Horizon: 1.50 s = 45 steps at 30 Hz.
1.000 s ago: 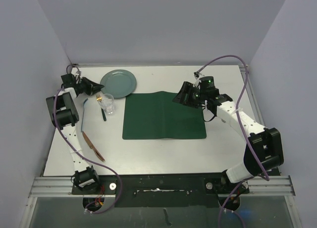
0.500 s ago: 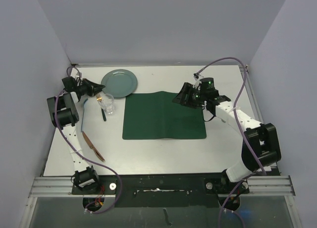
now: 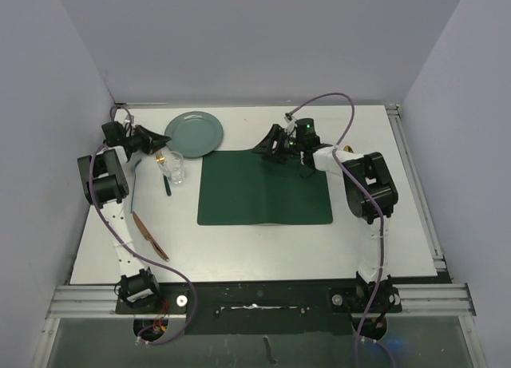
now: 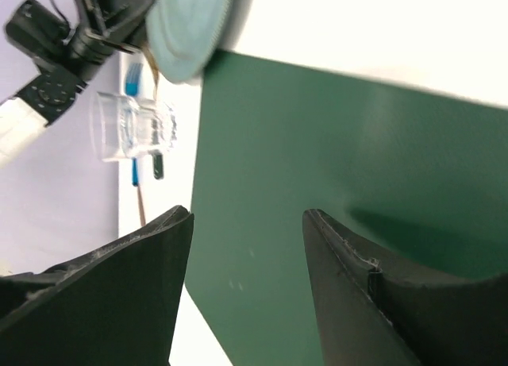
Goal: Set the dinner table for one person
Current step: Pick up the plate at the center of the board.
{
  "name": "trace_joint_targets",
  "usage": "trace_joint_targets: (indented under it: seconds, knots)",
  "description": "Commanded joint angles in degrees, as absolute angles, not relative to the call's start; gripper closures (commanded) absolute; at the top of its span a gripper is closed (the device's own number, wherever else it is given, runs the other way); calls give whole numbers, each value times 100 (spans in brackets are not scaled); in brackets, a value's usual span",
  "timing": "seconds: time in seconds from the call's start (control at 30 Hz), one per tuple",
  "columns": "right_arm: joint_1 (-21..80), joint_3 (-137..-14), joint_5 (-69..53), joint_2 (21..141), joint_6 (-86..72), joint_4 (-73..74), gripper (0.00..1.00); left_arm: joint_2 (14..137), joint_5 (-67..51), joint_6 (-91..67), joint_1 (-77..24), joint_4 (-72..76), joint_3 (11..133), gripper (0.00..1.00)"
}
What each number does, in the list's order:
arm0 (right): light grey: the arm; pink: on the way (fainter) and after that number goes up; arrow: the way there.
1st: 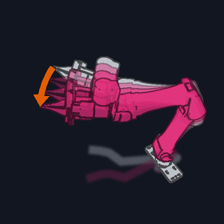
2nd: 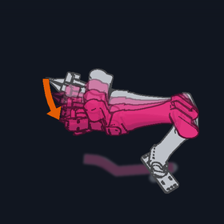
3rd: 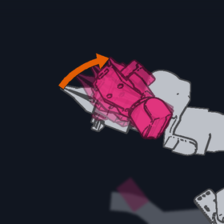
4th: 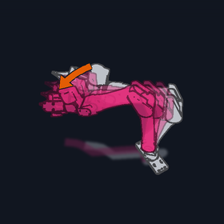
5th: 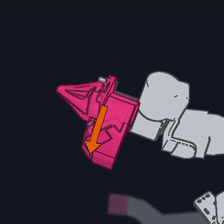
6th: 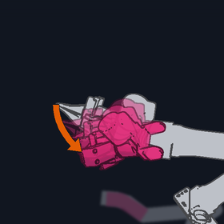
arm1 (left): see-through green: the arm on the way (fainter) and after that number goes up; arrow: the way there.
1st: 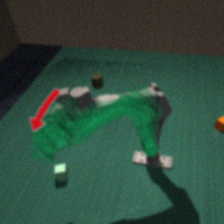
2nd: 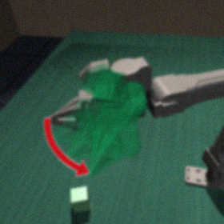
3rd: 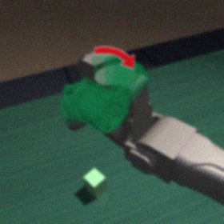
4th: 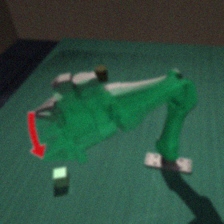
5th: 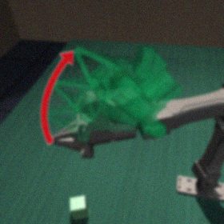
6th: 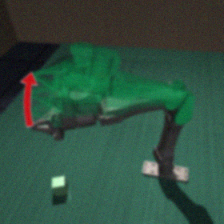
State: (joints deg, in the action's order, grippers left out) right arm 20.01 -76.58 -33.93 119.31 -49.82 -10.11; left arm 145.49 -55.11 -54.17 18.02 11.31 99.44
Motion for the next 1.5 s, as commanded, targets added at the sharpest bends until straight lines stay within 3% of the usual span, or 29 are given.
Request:
trace_joint_targets:
  seconds: [0.0,0.33,0.93,1.47]
  knots:
    - [2218,-8624,-3868,12396,-5441,-2001,42,14942,-5501,-4635,1523,30,10569,100]
    - [2266,-10217,-3948,13638,-5735,-2046,41,15282,-5651,-4162,1239,-693,11376,100]
    - [2262,-10283,-3665,14318,-5731,-2455,45,15630,-5798,-4174,1081,-674,11635,100]
    - [2291,-11204,-3602,15183,-6214,-2686,51,15862,-6486,-4363,977,-247,11895,100]
